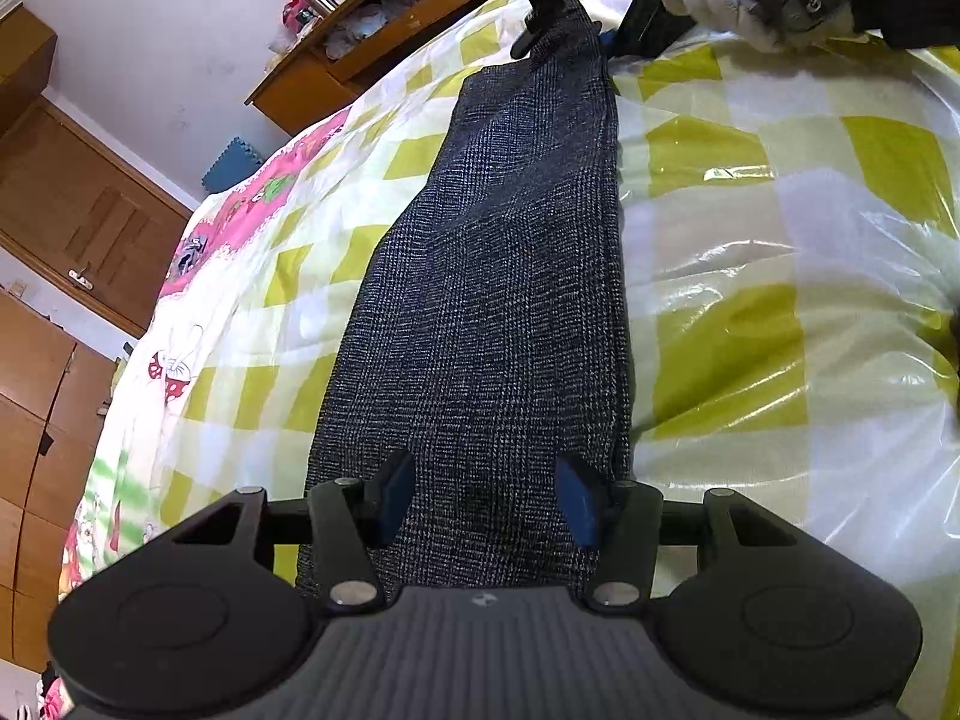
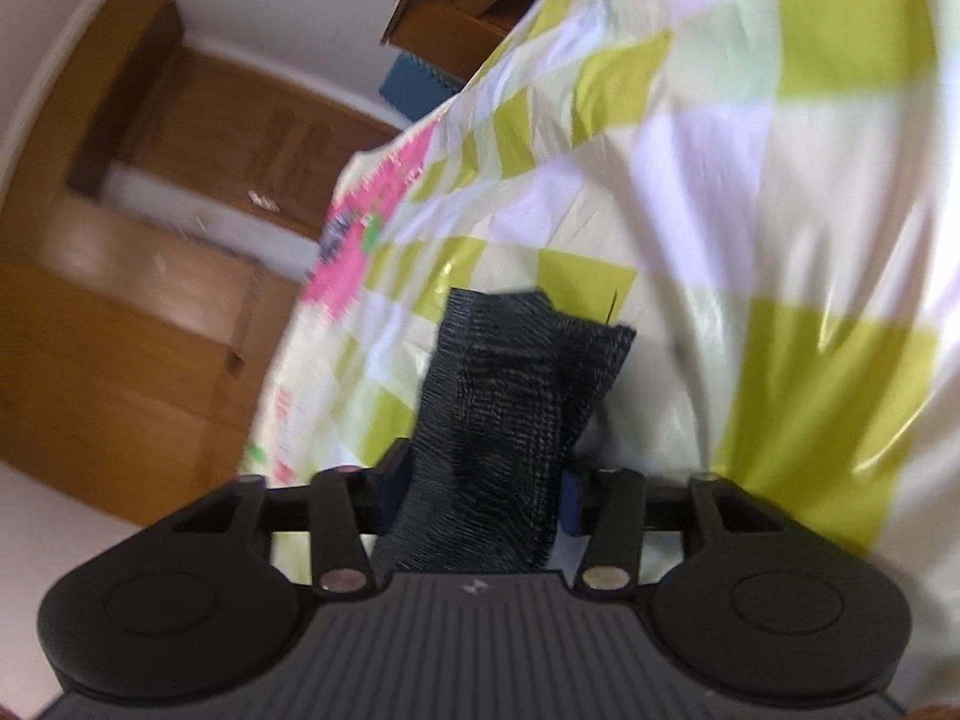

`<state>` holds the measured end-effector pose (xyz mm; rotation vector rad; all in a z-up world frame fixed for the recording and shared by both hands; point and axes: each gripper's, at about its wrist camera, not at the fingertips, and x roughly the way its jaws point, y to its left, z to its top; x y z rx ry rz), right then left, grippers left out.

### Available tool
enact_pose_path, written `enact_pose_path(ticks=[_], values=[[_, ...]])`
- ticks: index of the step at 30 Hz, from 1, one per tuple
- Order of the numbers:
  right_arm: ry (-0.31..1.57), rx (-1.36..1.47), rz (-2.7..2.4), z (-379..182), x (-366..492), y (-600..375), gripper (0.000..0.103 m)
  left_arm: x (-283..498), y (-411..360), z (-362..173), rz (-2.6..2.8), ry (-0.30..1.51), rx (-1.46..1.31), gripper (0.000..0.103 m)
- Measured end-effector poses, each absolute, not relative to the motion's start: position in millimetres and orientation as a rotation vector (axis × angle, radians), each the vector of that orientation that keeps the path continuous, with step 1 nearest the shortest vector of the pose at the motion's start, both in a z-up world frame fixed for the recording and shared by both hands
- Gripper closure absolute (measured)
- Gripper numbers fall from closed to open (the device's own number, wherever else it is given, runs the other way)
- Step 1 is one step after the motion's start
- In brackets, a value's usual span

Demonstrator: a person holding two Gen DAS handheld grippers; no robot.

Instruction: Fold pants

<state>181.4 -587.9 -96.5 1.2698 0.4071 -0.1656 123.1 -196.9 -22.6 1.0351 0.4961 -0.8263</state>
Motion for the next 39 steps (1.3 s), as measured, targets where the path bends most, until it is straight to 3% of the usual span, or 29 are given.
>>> enact_pose_path(ticks=[2,5,9,11,13,16,19,21,23,24,25,26,28,30,31,33,37,39], values=[[0.408,1.352,-0.134,-106.5,190.9,-582.5,0.092,124.3,-197.0,-22.1,-0.819,0.503,1.019,0.038],[0.336,1.390,-0.077,-86.5,195.5,-581.8,0.092,122.2,-198.3,-19.1,-0.810,0.502,1.024,0.038],[0.230,1.122,-0.049,-10.7,184.9,-587.5,0.096,119.3,-197.9,-6.4,-0.803,0.462,0.974,0.035],[0.374,1.031,-0.144,-17.6,197.2,-589.3,0.096,120.1,-202.3,-11.6,-0.797,0.492,0.947,0.033],[0.571,1.133,-0.217,-48.6,210.9,-603.5,0.095,115.9,-207.9,-23.7,-0.790,0.504,0.989,0.034],[0.431,1.157,-0.182,-46.1,193.1,-605.1,0.095,107.5,-203.1,-19.6,-0.801,0.476,0.997,0.033],[0.452,1.220,-0.153,-62.8,201.2,-598.5,0.086,106.2,-196.7,-13.7,-0.793,0.482,0.971,0.032],[0.484,1.297,-0.144,-83.7,210.4,-590.7,0.055,106.7,-197.6,-13.7,-0.784,0.496,0.968,0.032],[0.498,1.289,-0.116,-91.1,216.5,-579.9,0.057,104.9,-199.6,-15.2,-0.787,0.512,0.959,0.032],[0.521,1.236,-0.116,-85.0,221.2,-575.1,0.064,103.2,-199.9,-16.8,-0.786,0.508,0.965,0.032],[0.537,1.203,-0.115,-77.1,223.0,-576.6,0.074,101.0,-200.3,-19.0,-0.785,0.501,0.971,0.032],[0.518,1.209,-0.089,-68.3,223.0,-579.1,0.095,99.1,-200.3,-19.0,-0.786,0.491,0.975,0.032],[0.409,1.240,-0.015,-36.4,210.4,-584.9,0.095,96.7,-198.2,-10.1,-0.786,0.457,0.948,0.032],[0.319,1.005,-0.005,7.3,200.3,-569.0,0.097,98.8,-195.8,1.1,-0.784,0.445,0.882,0.032],[0.334,0.917,-0.023,11.3,206.6,-561.9,0.098,101.9,-196.4,0.3,-0.791,0.468,0.863,0.032],[0.560,1.018,-0.086,-15.2,238.9,-576.8,0.096,105.1,-201.9,-14.7,-0.788,0.512,0.897,0.032],[0.392,0.963,-0.081,5.6,219.1,-574.6,0.096,95.7,-200.5,-14.4,-0.819,0.500,0.886,0.031],[0.451,0.979,-0.166,-11.6,226.7,-581.3,0.096,96.3,-199.8,-16.8,-0.836,0.533,0.864,0.031]])
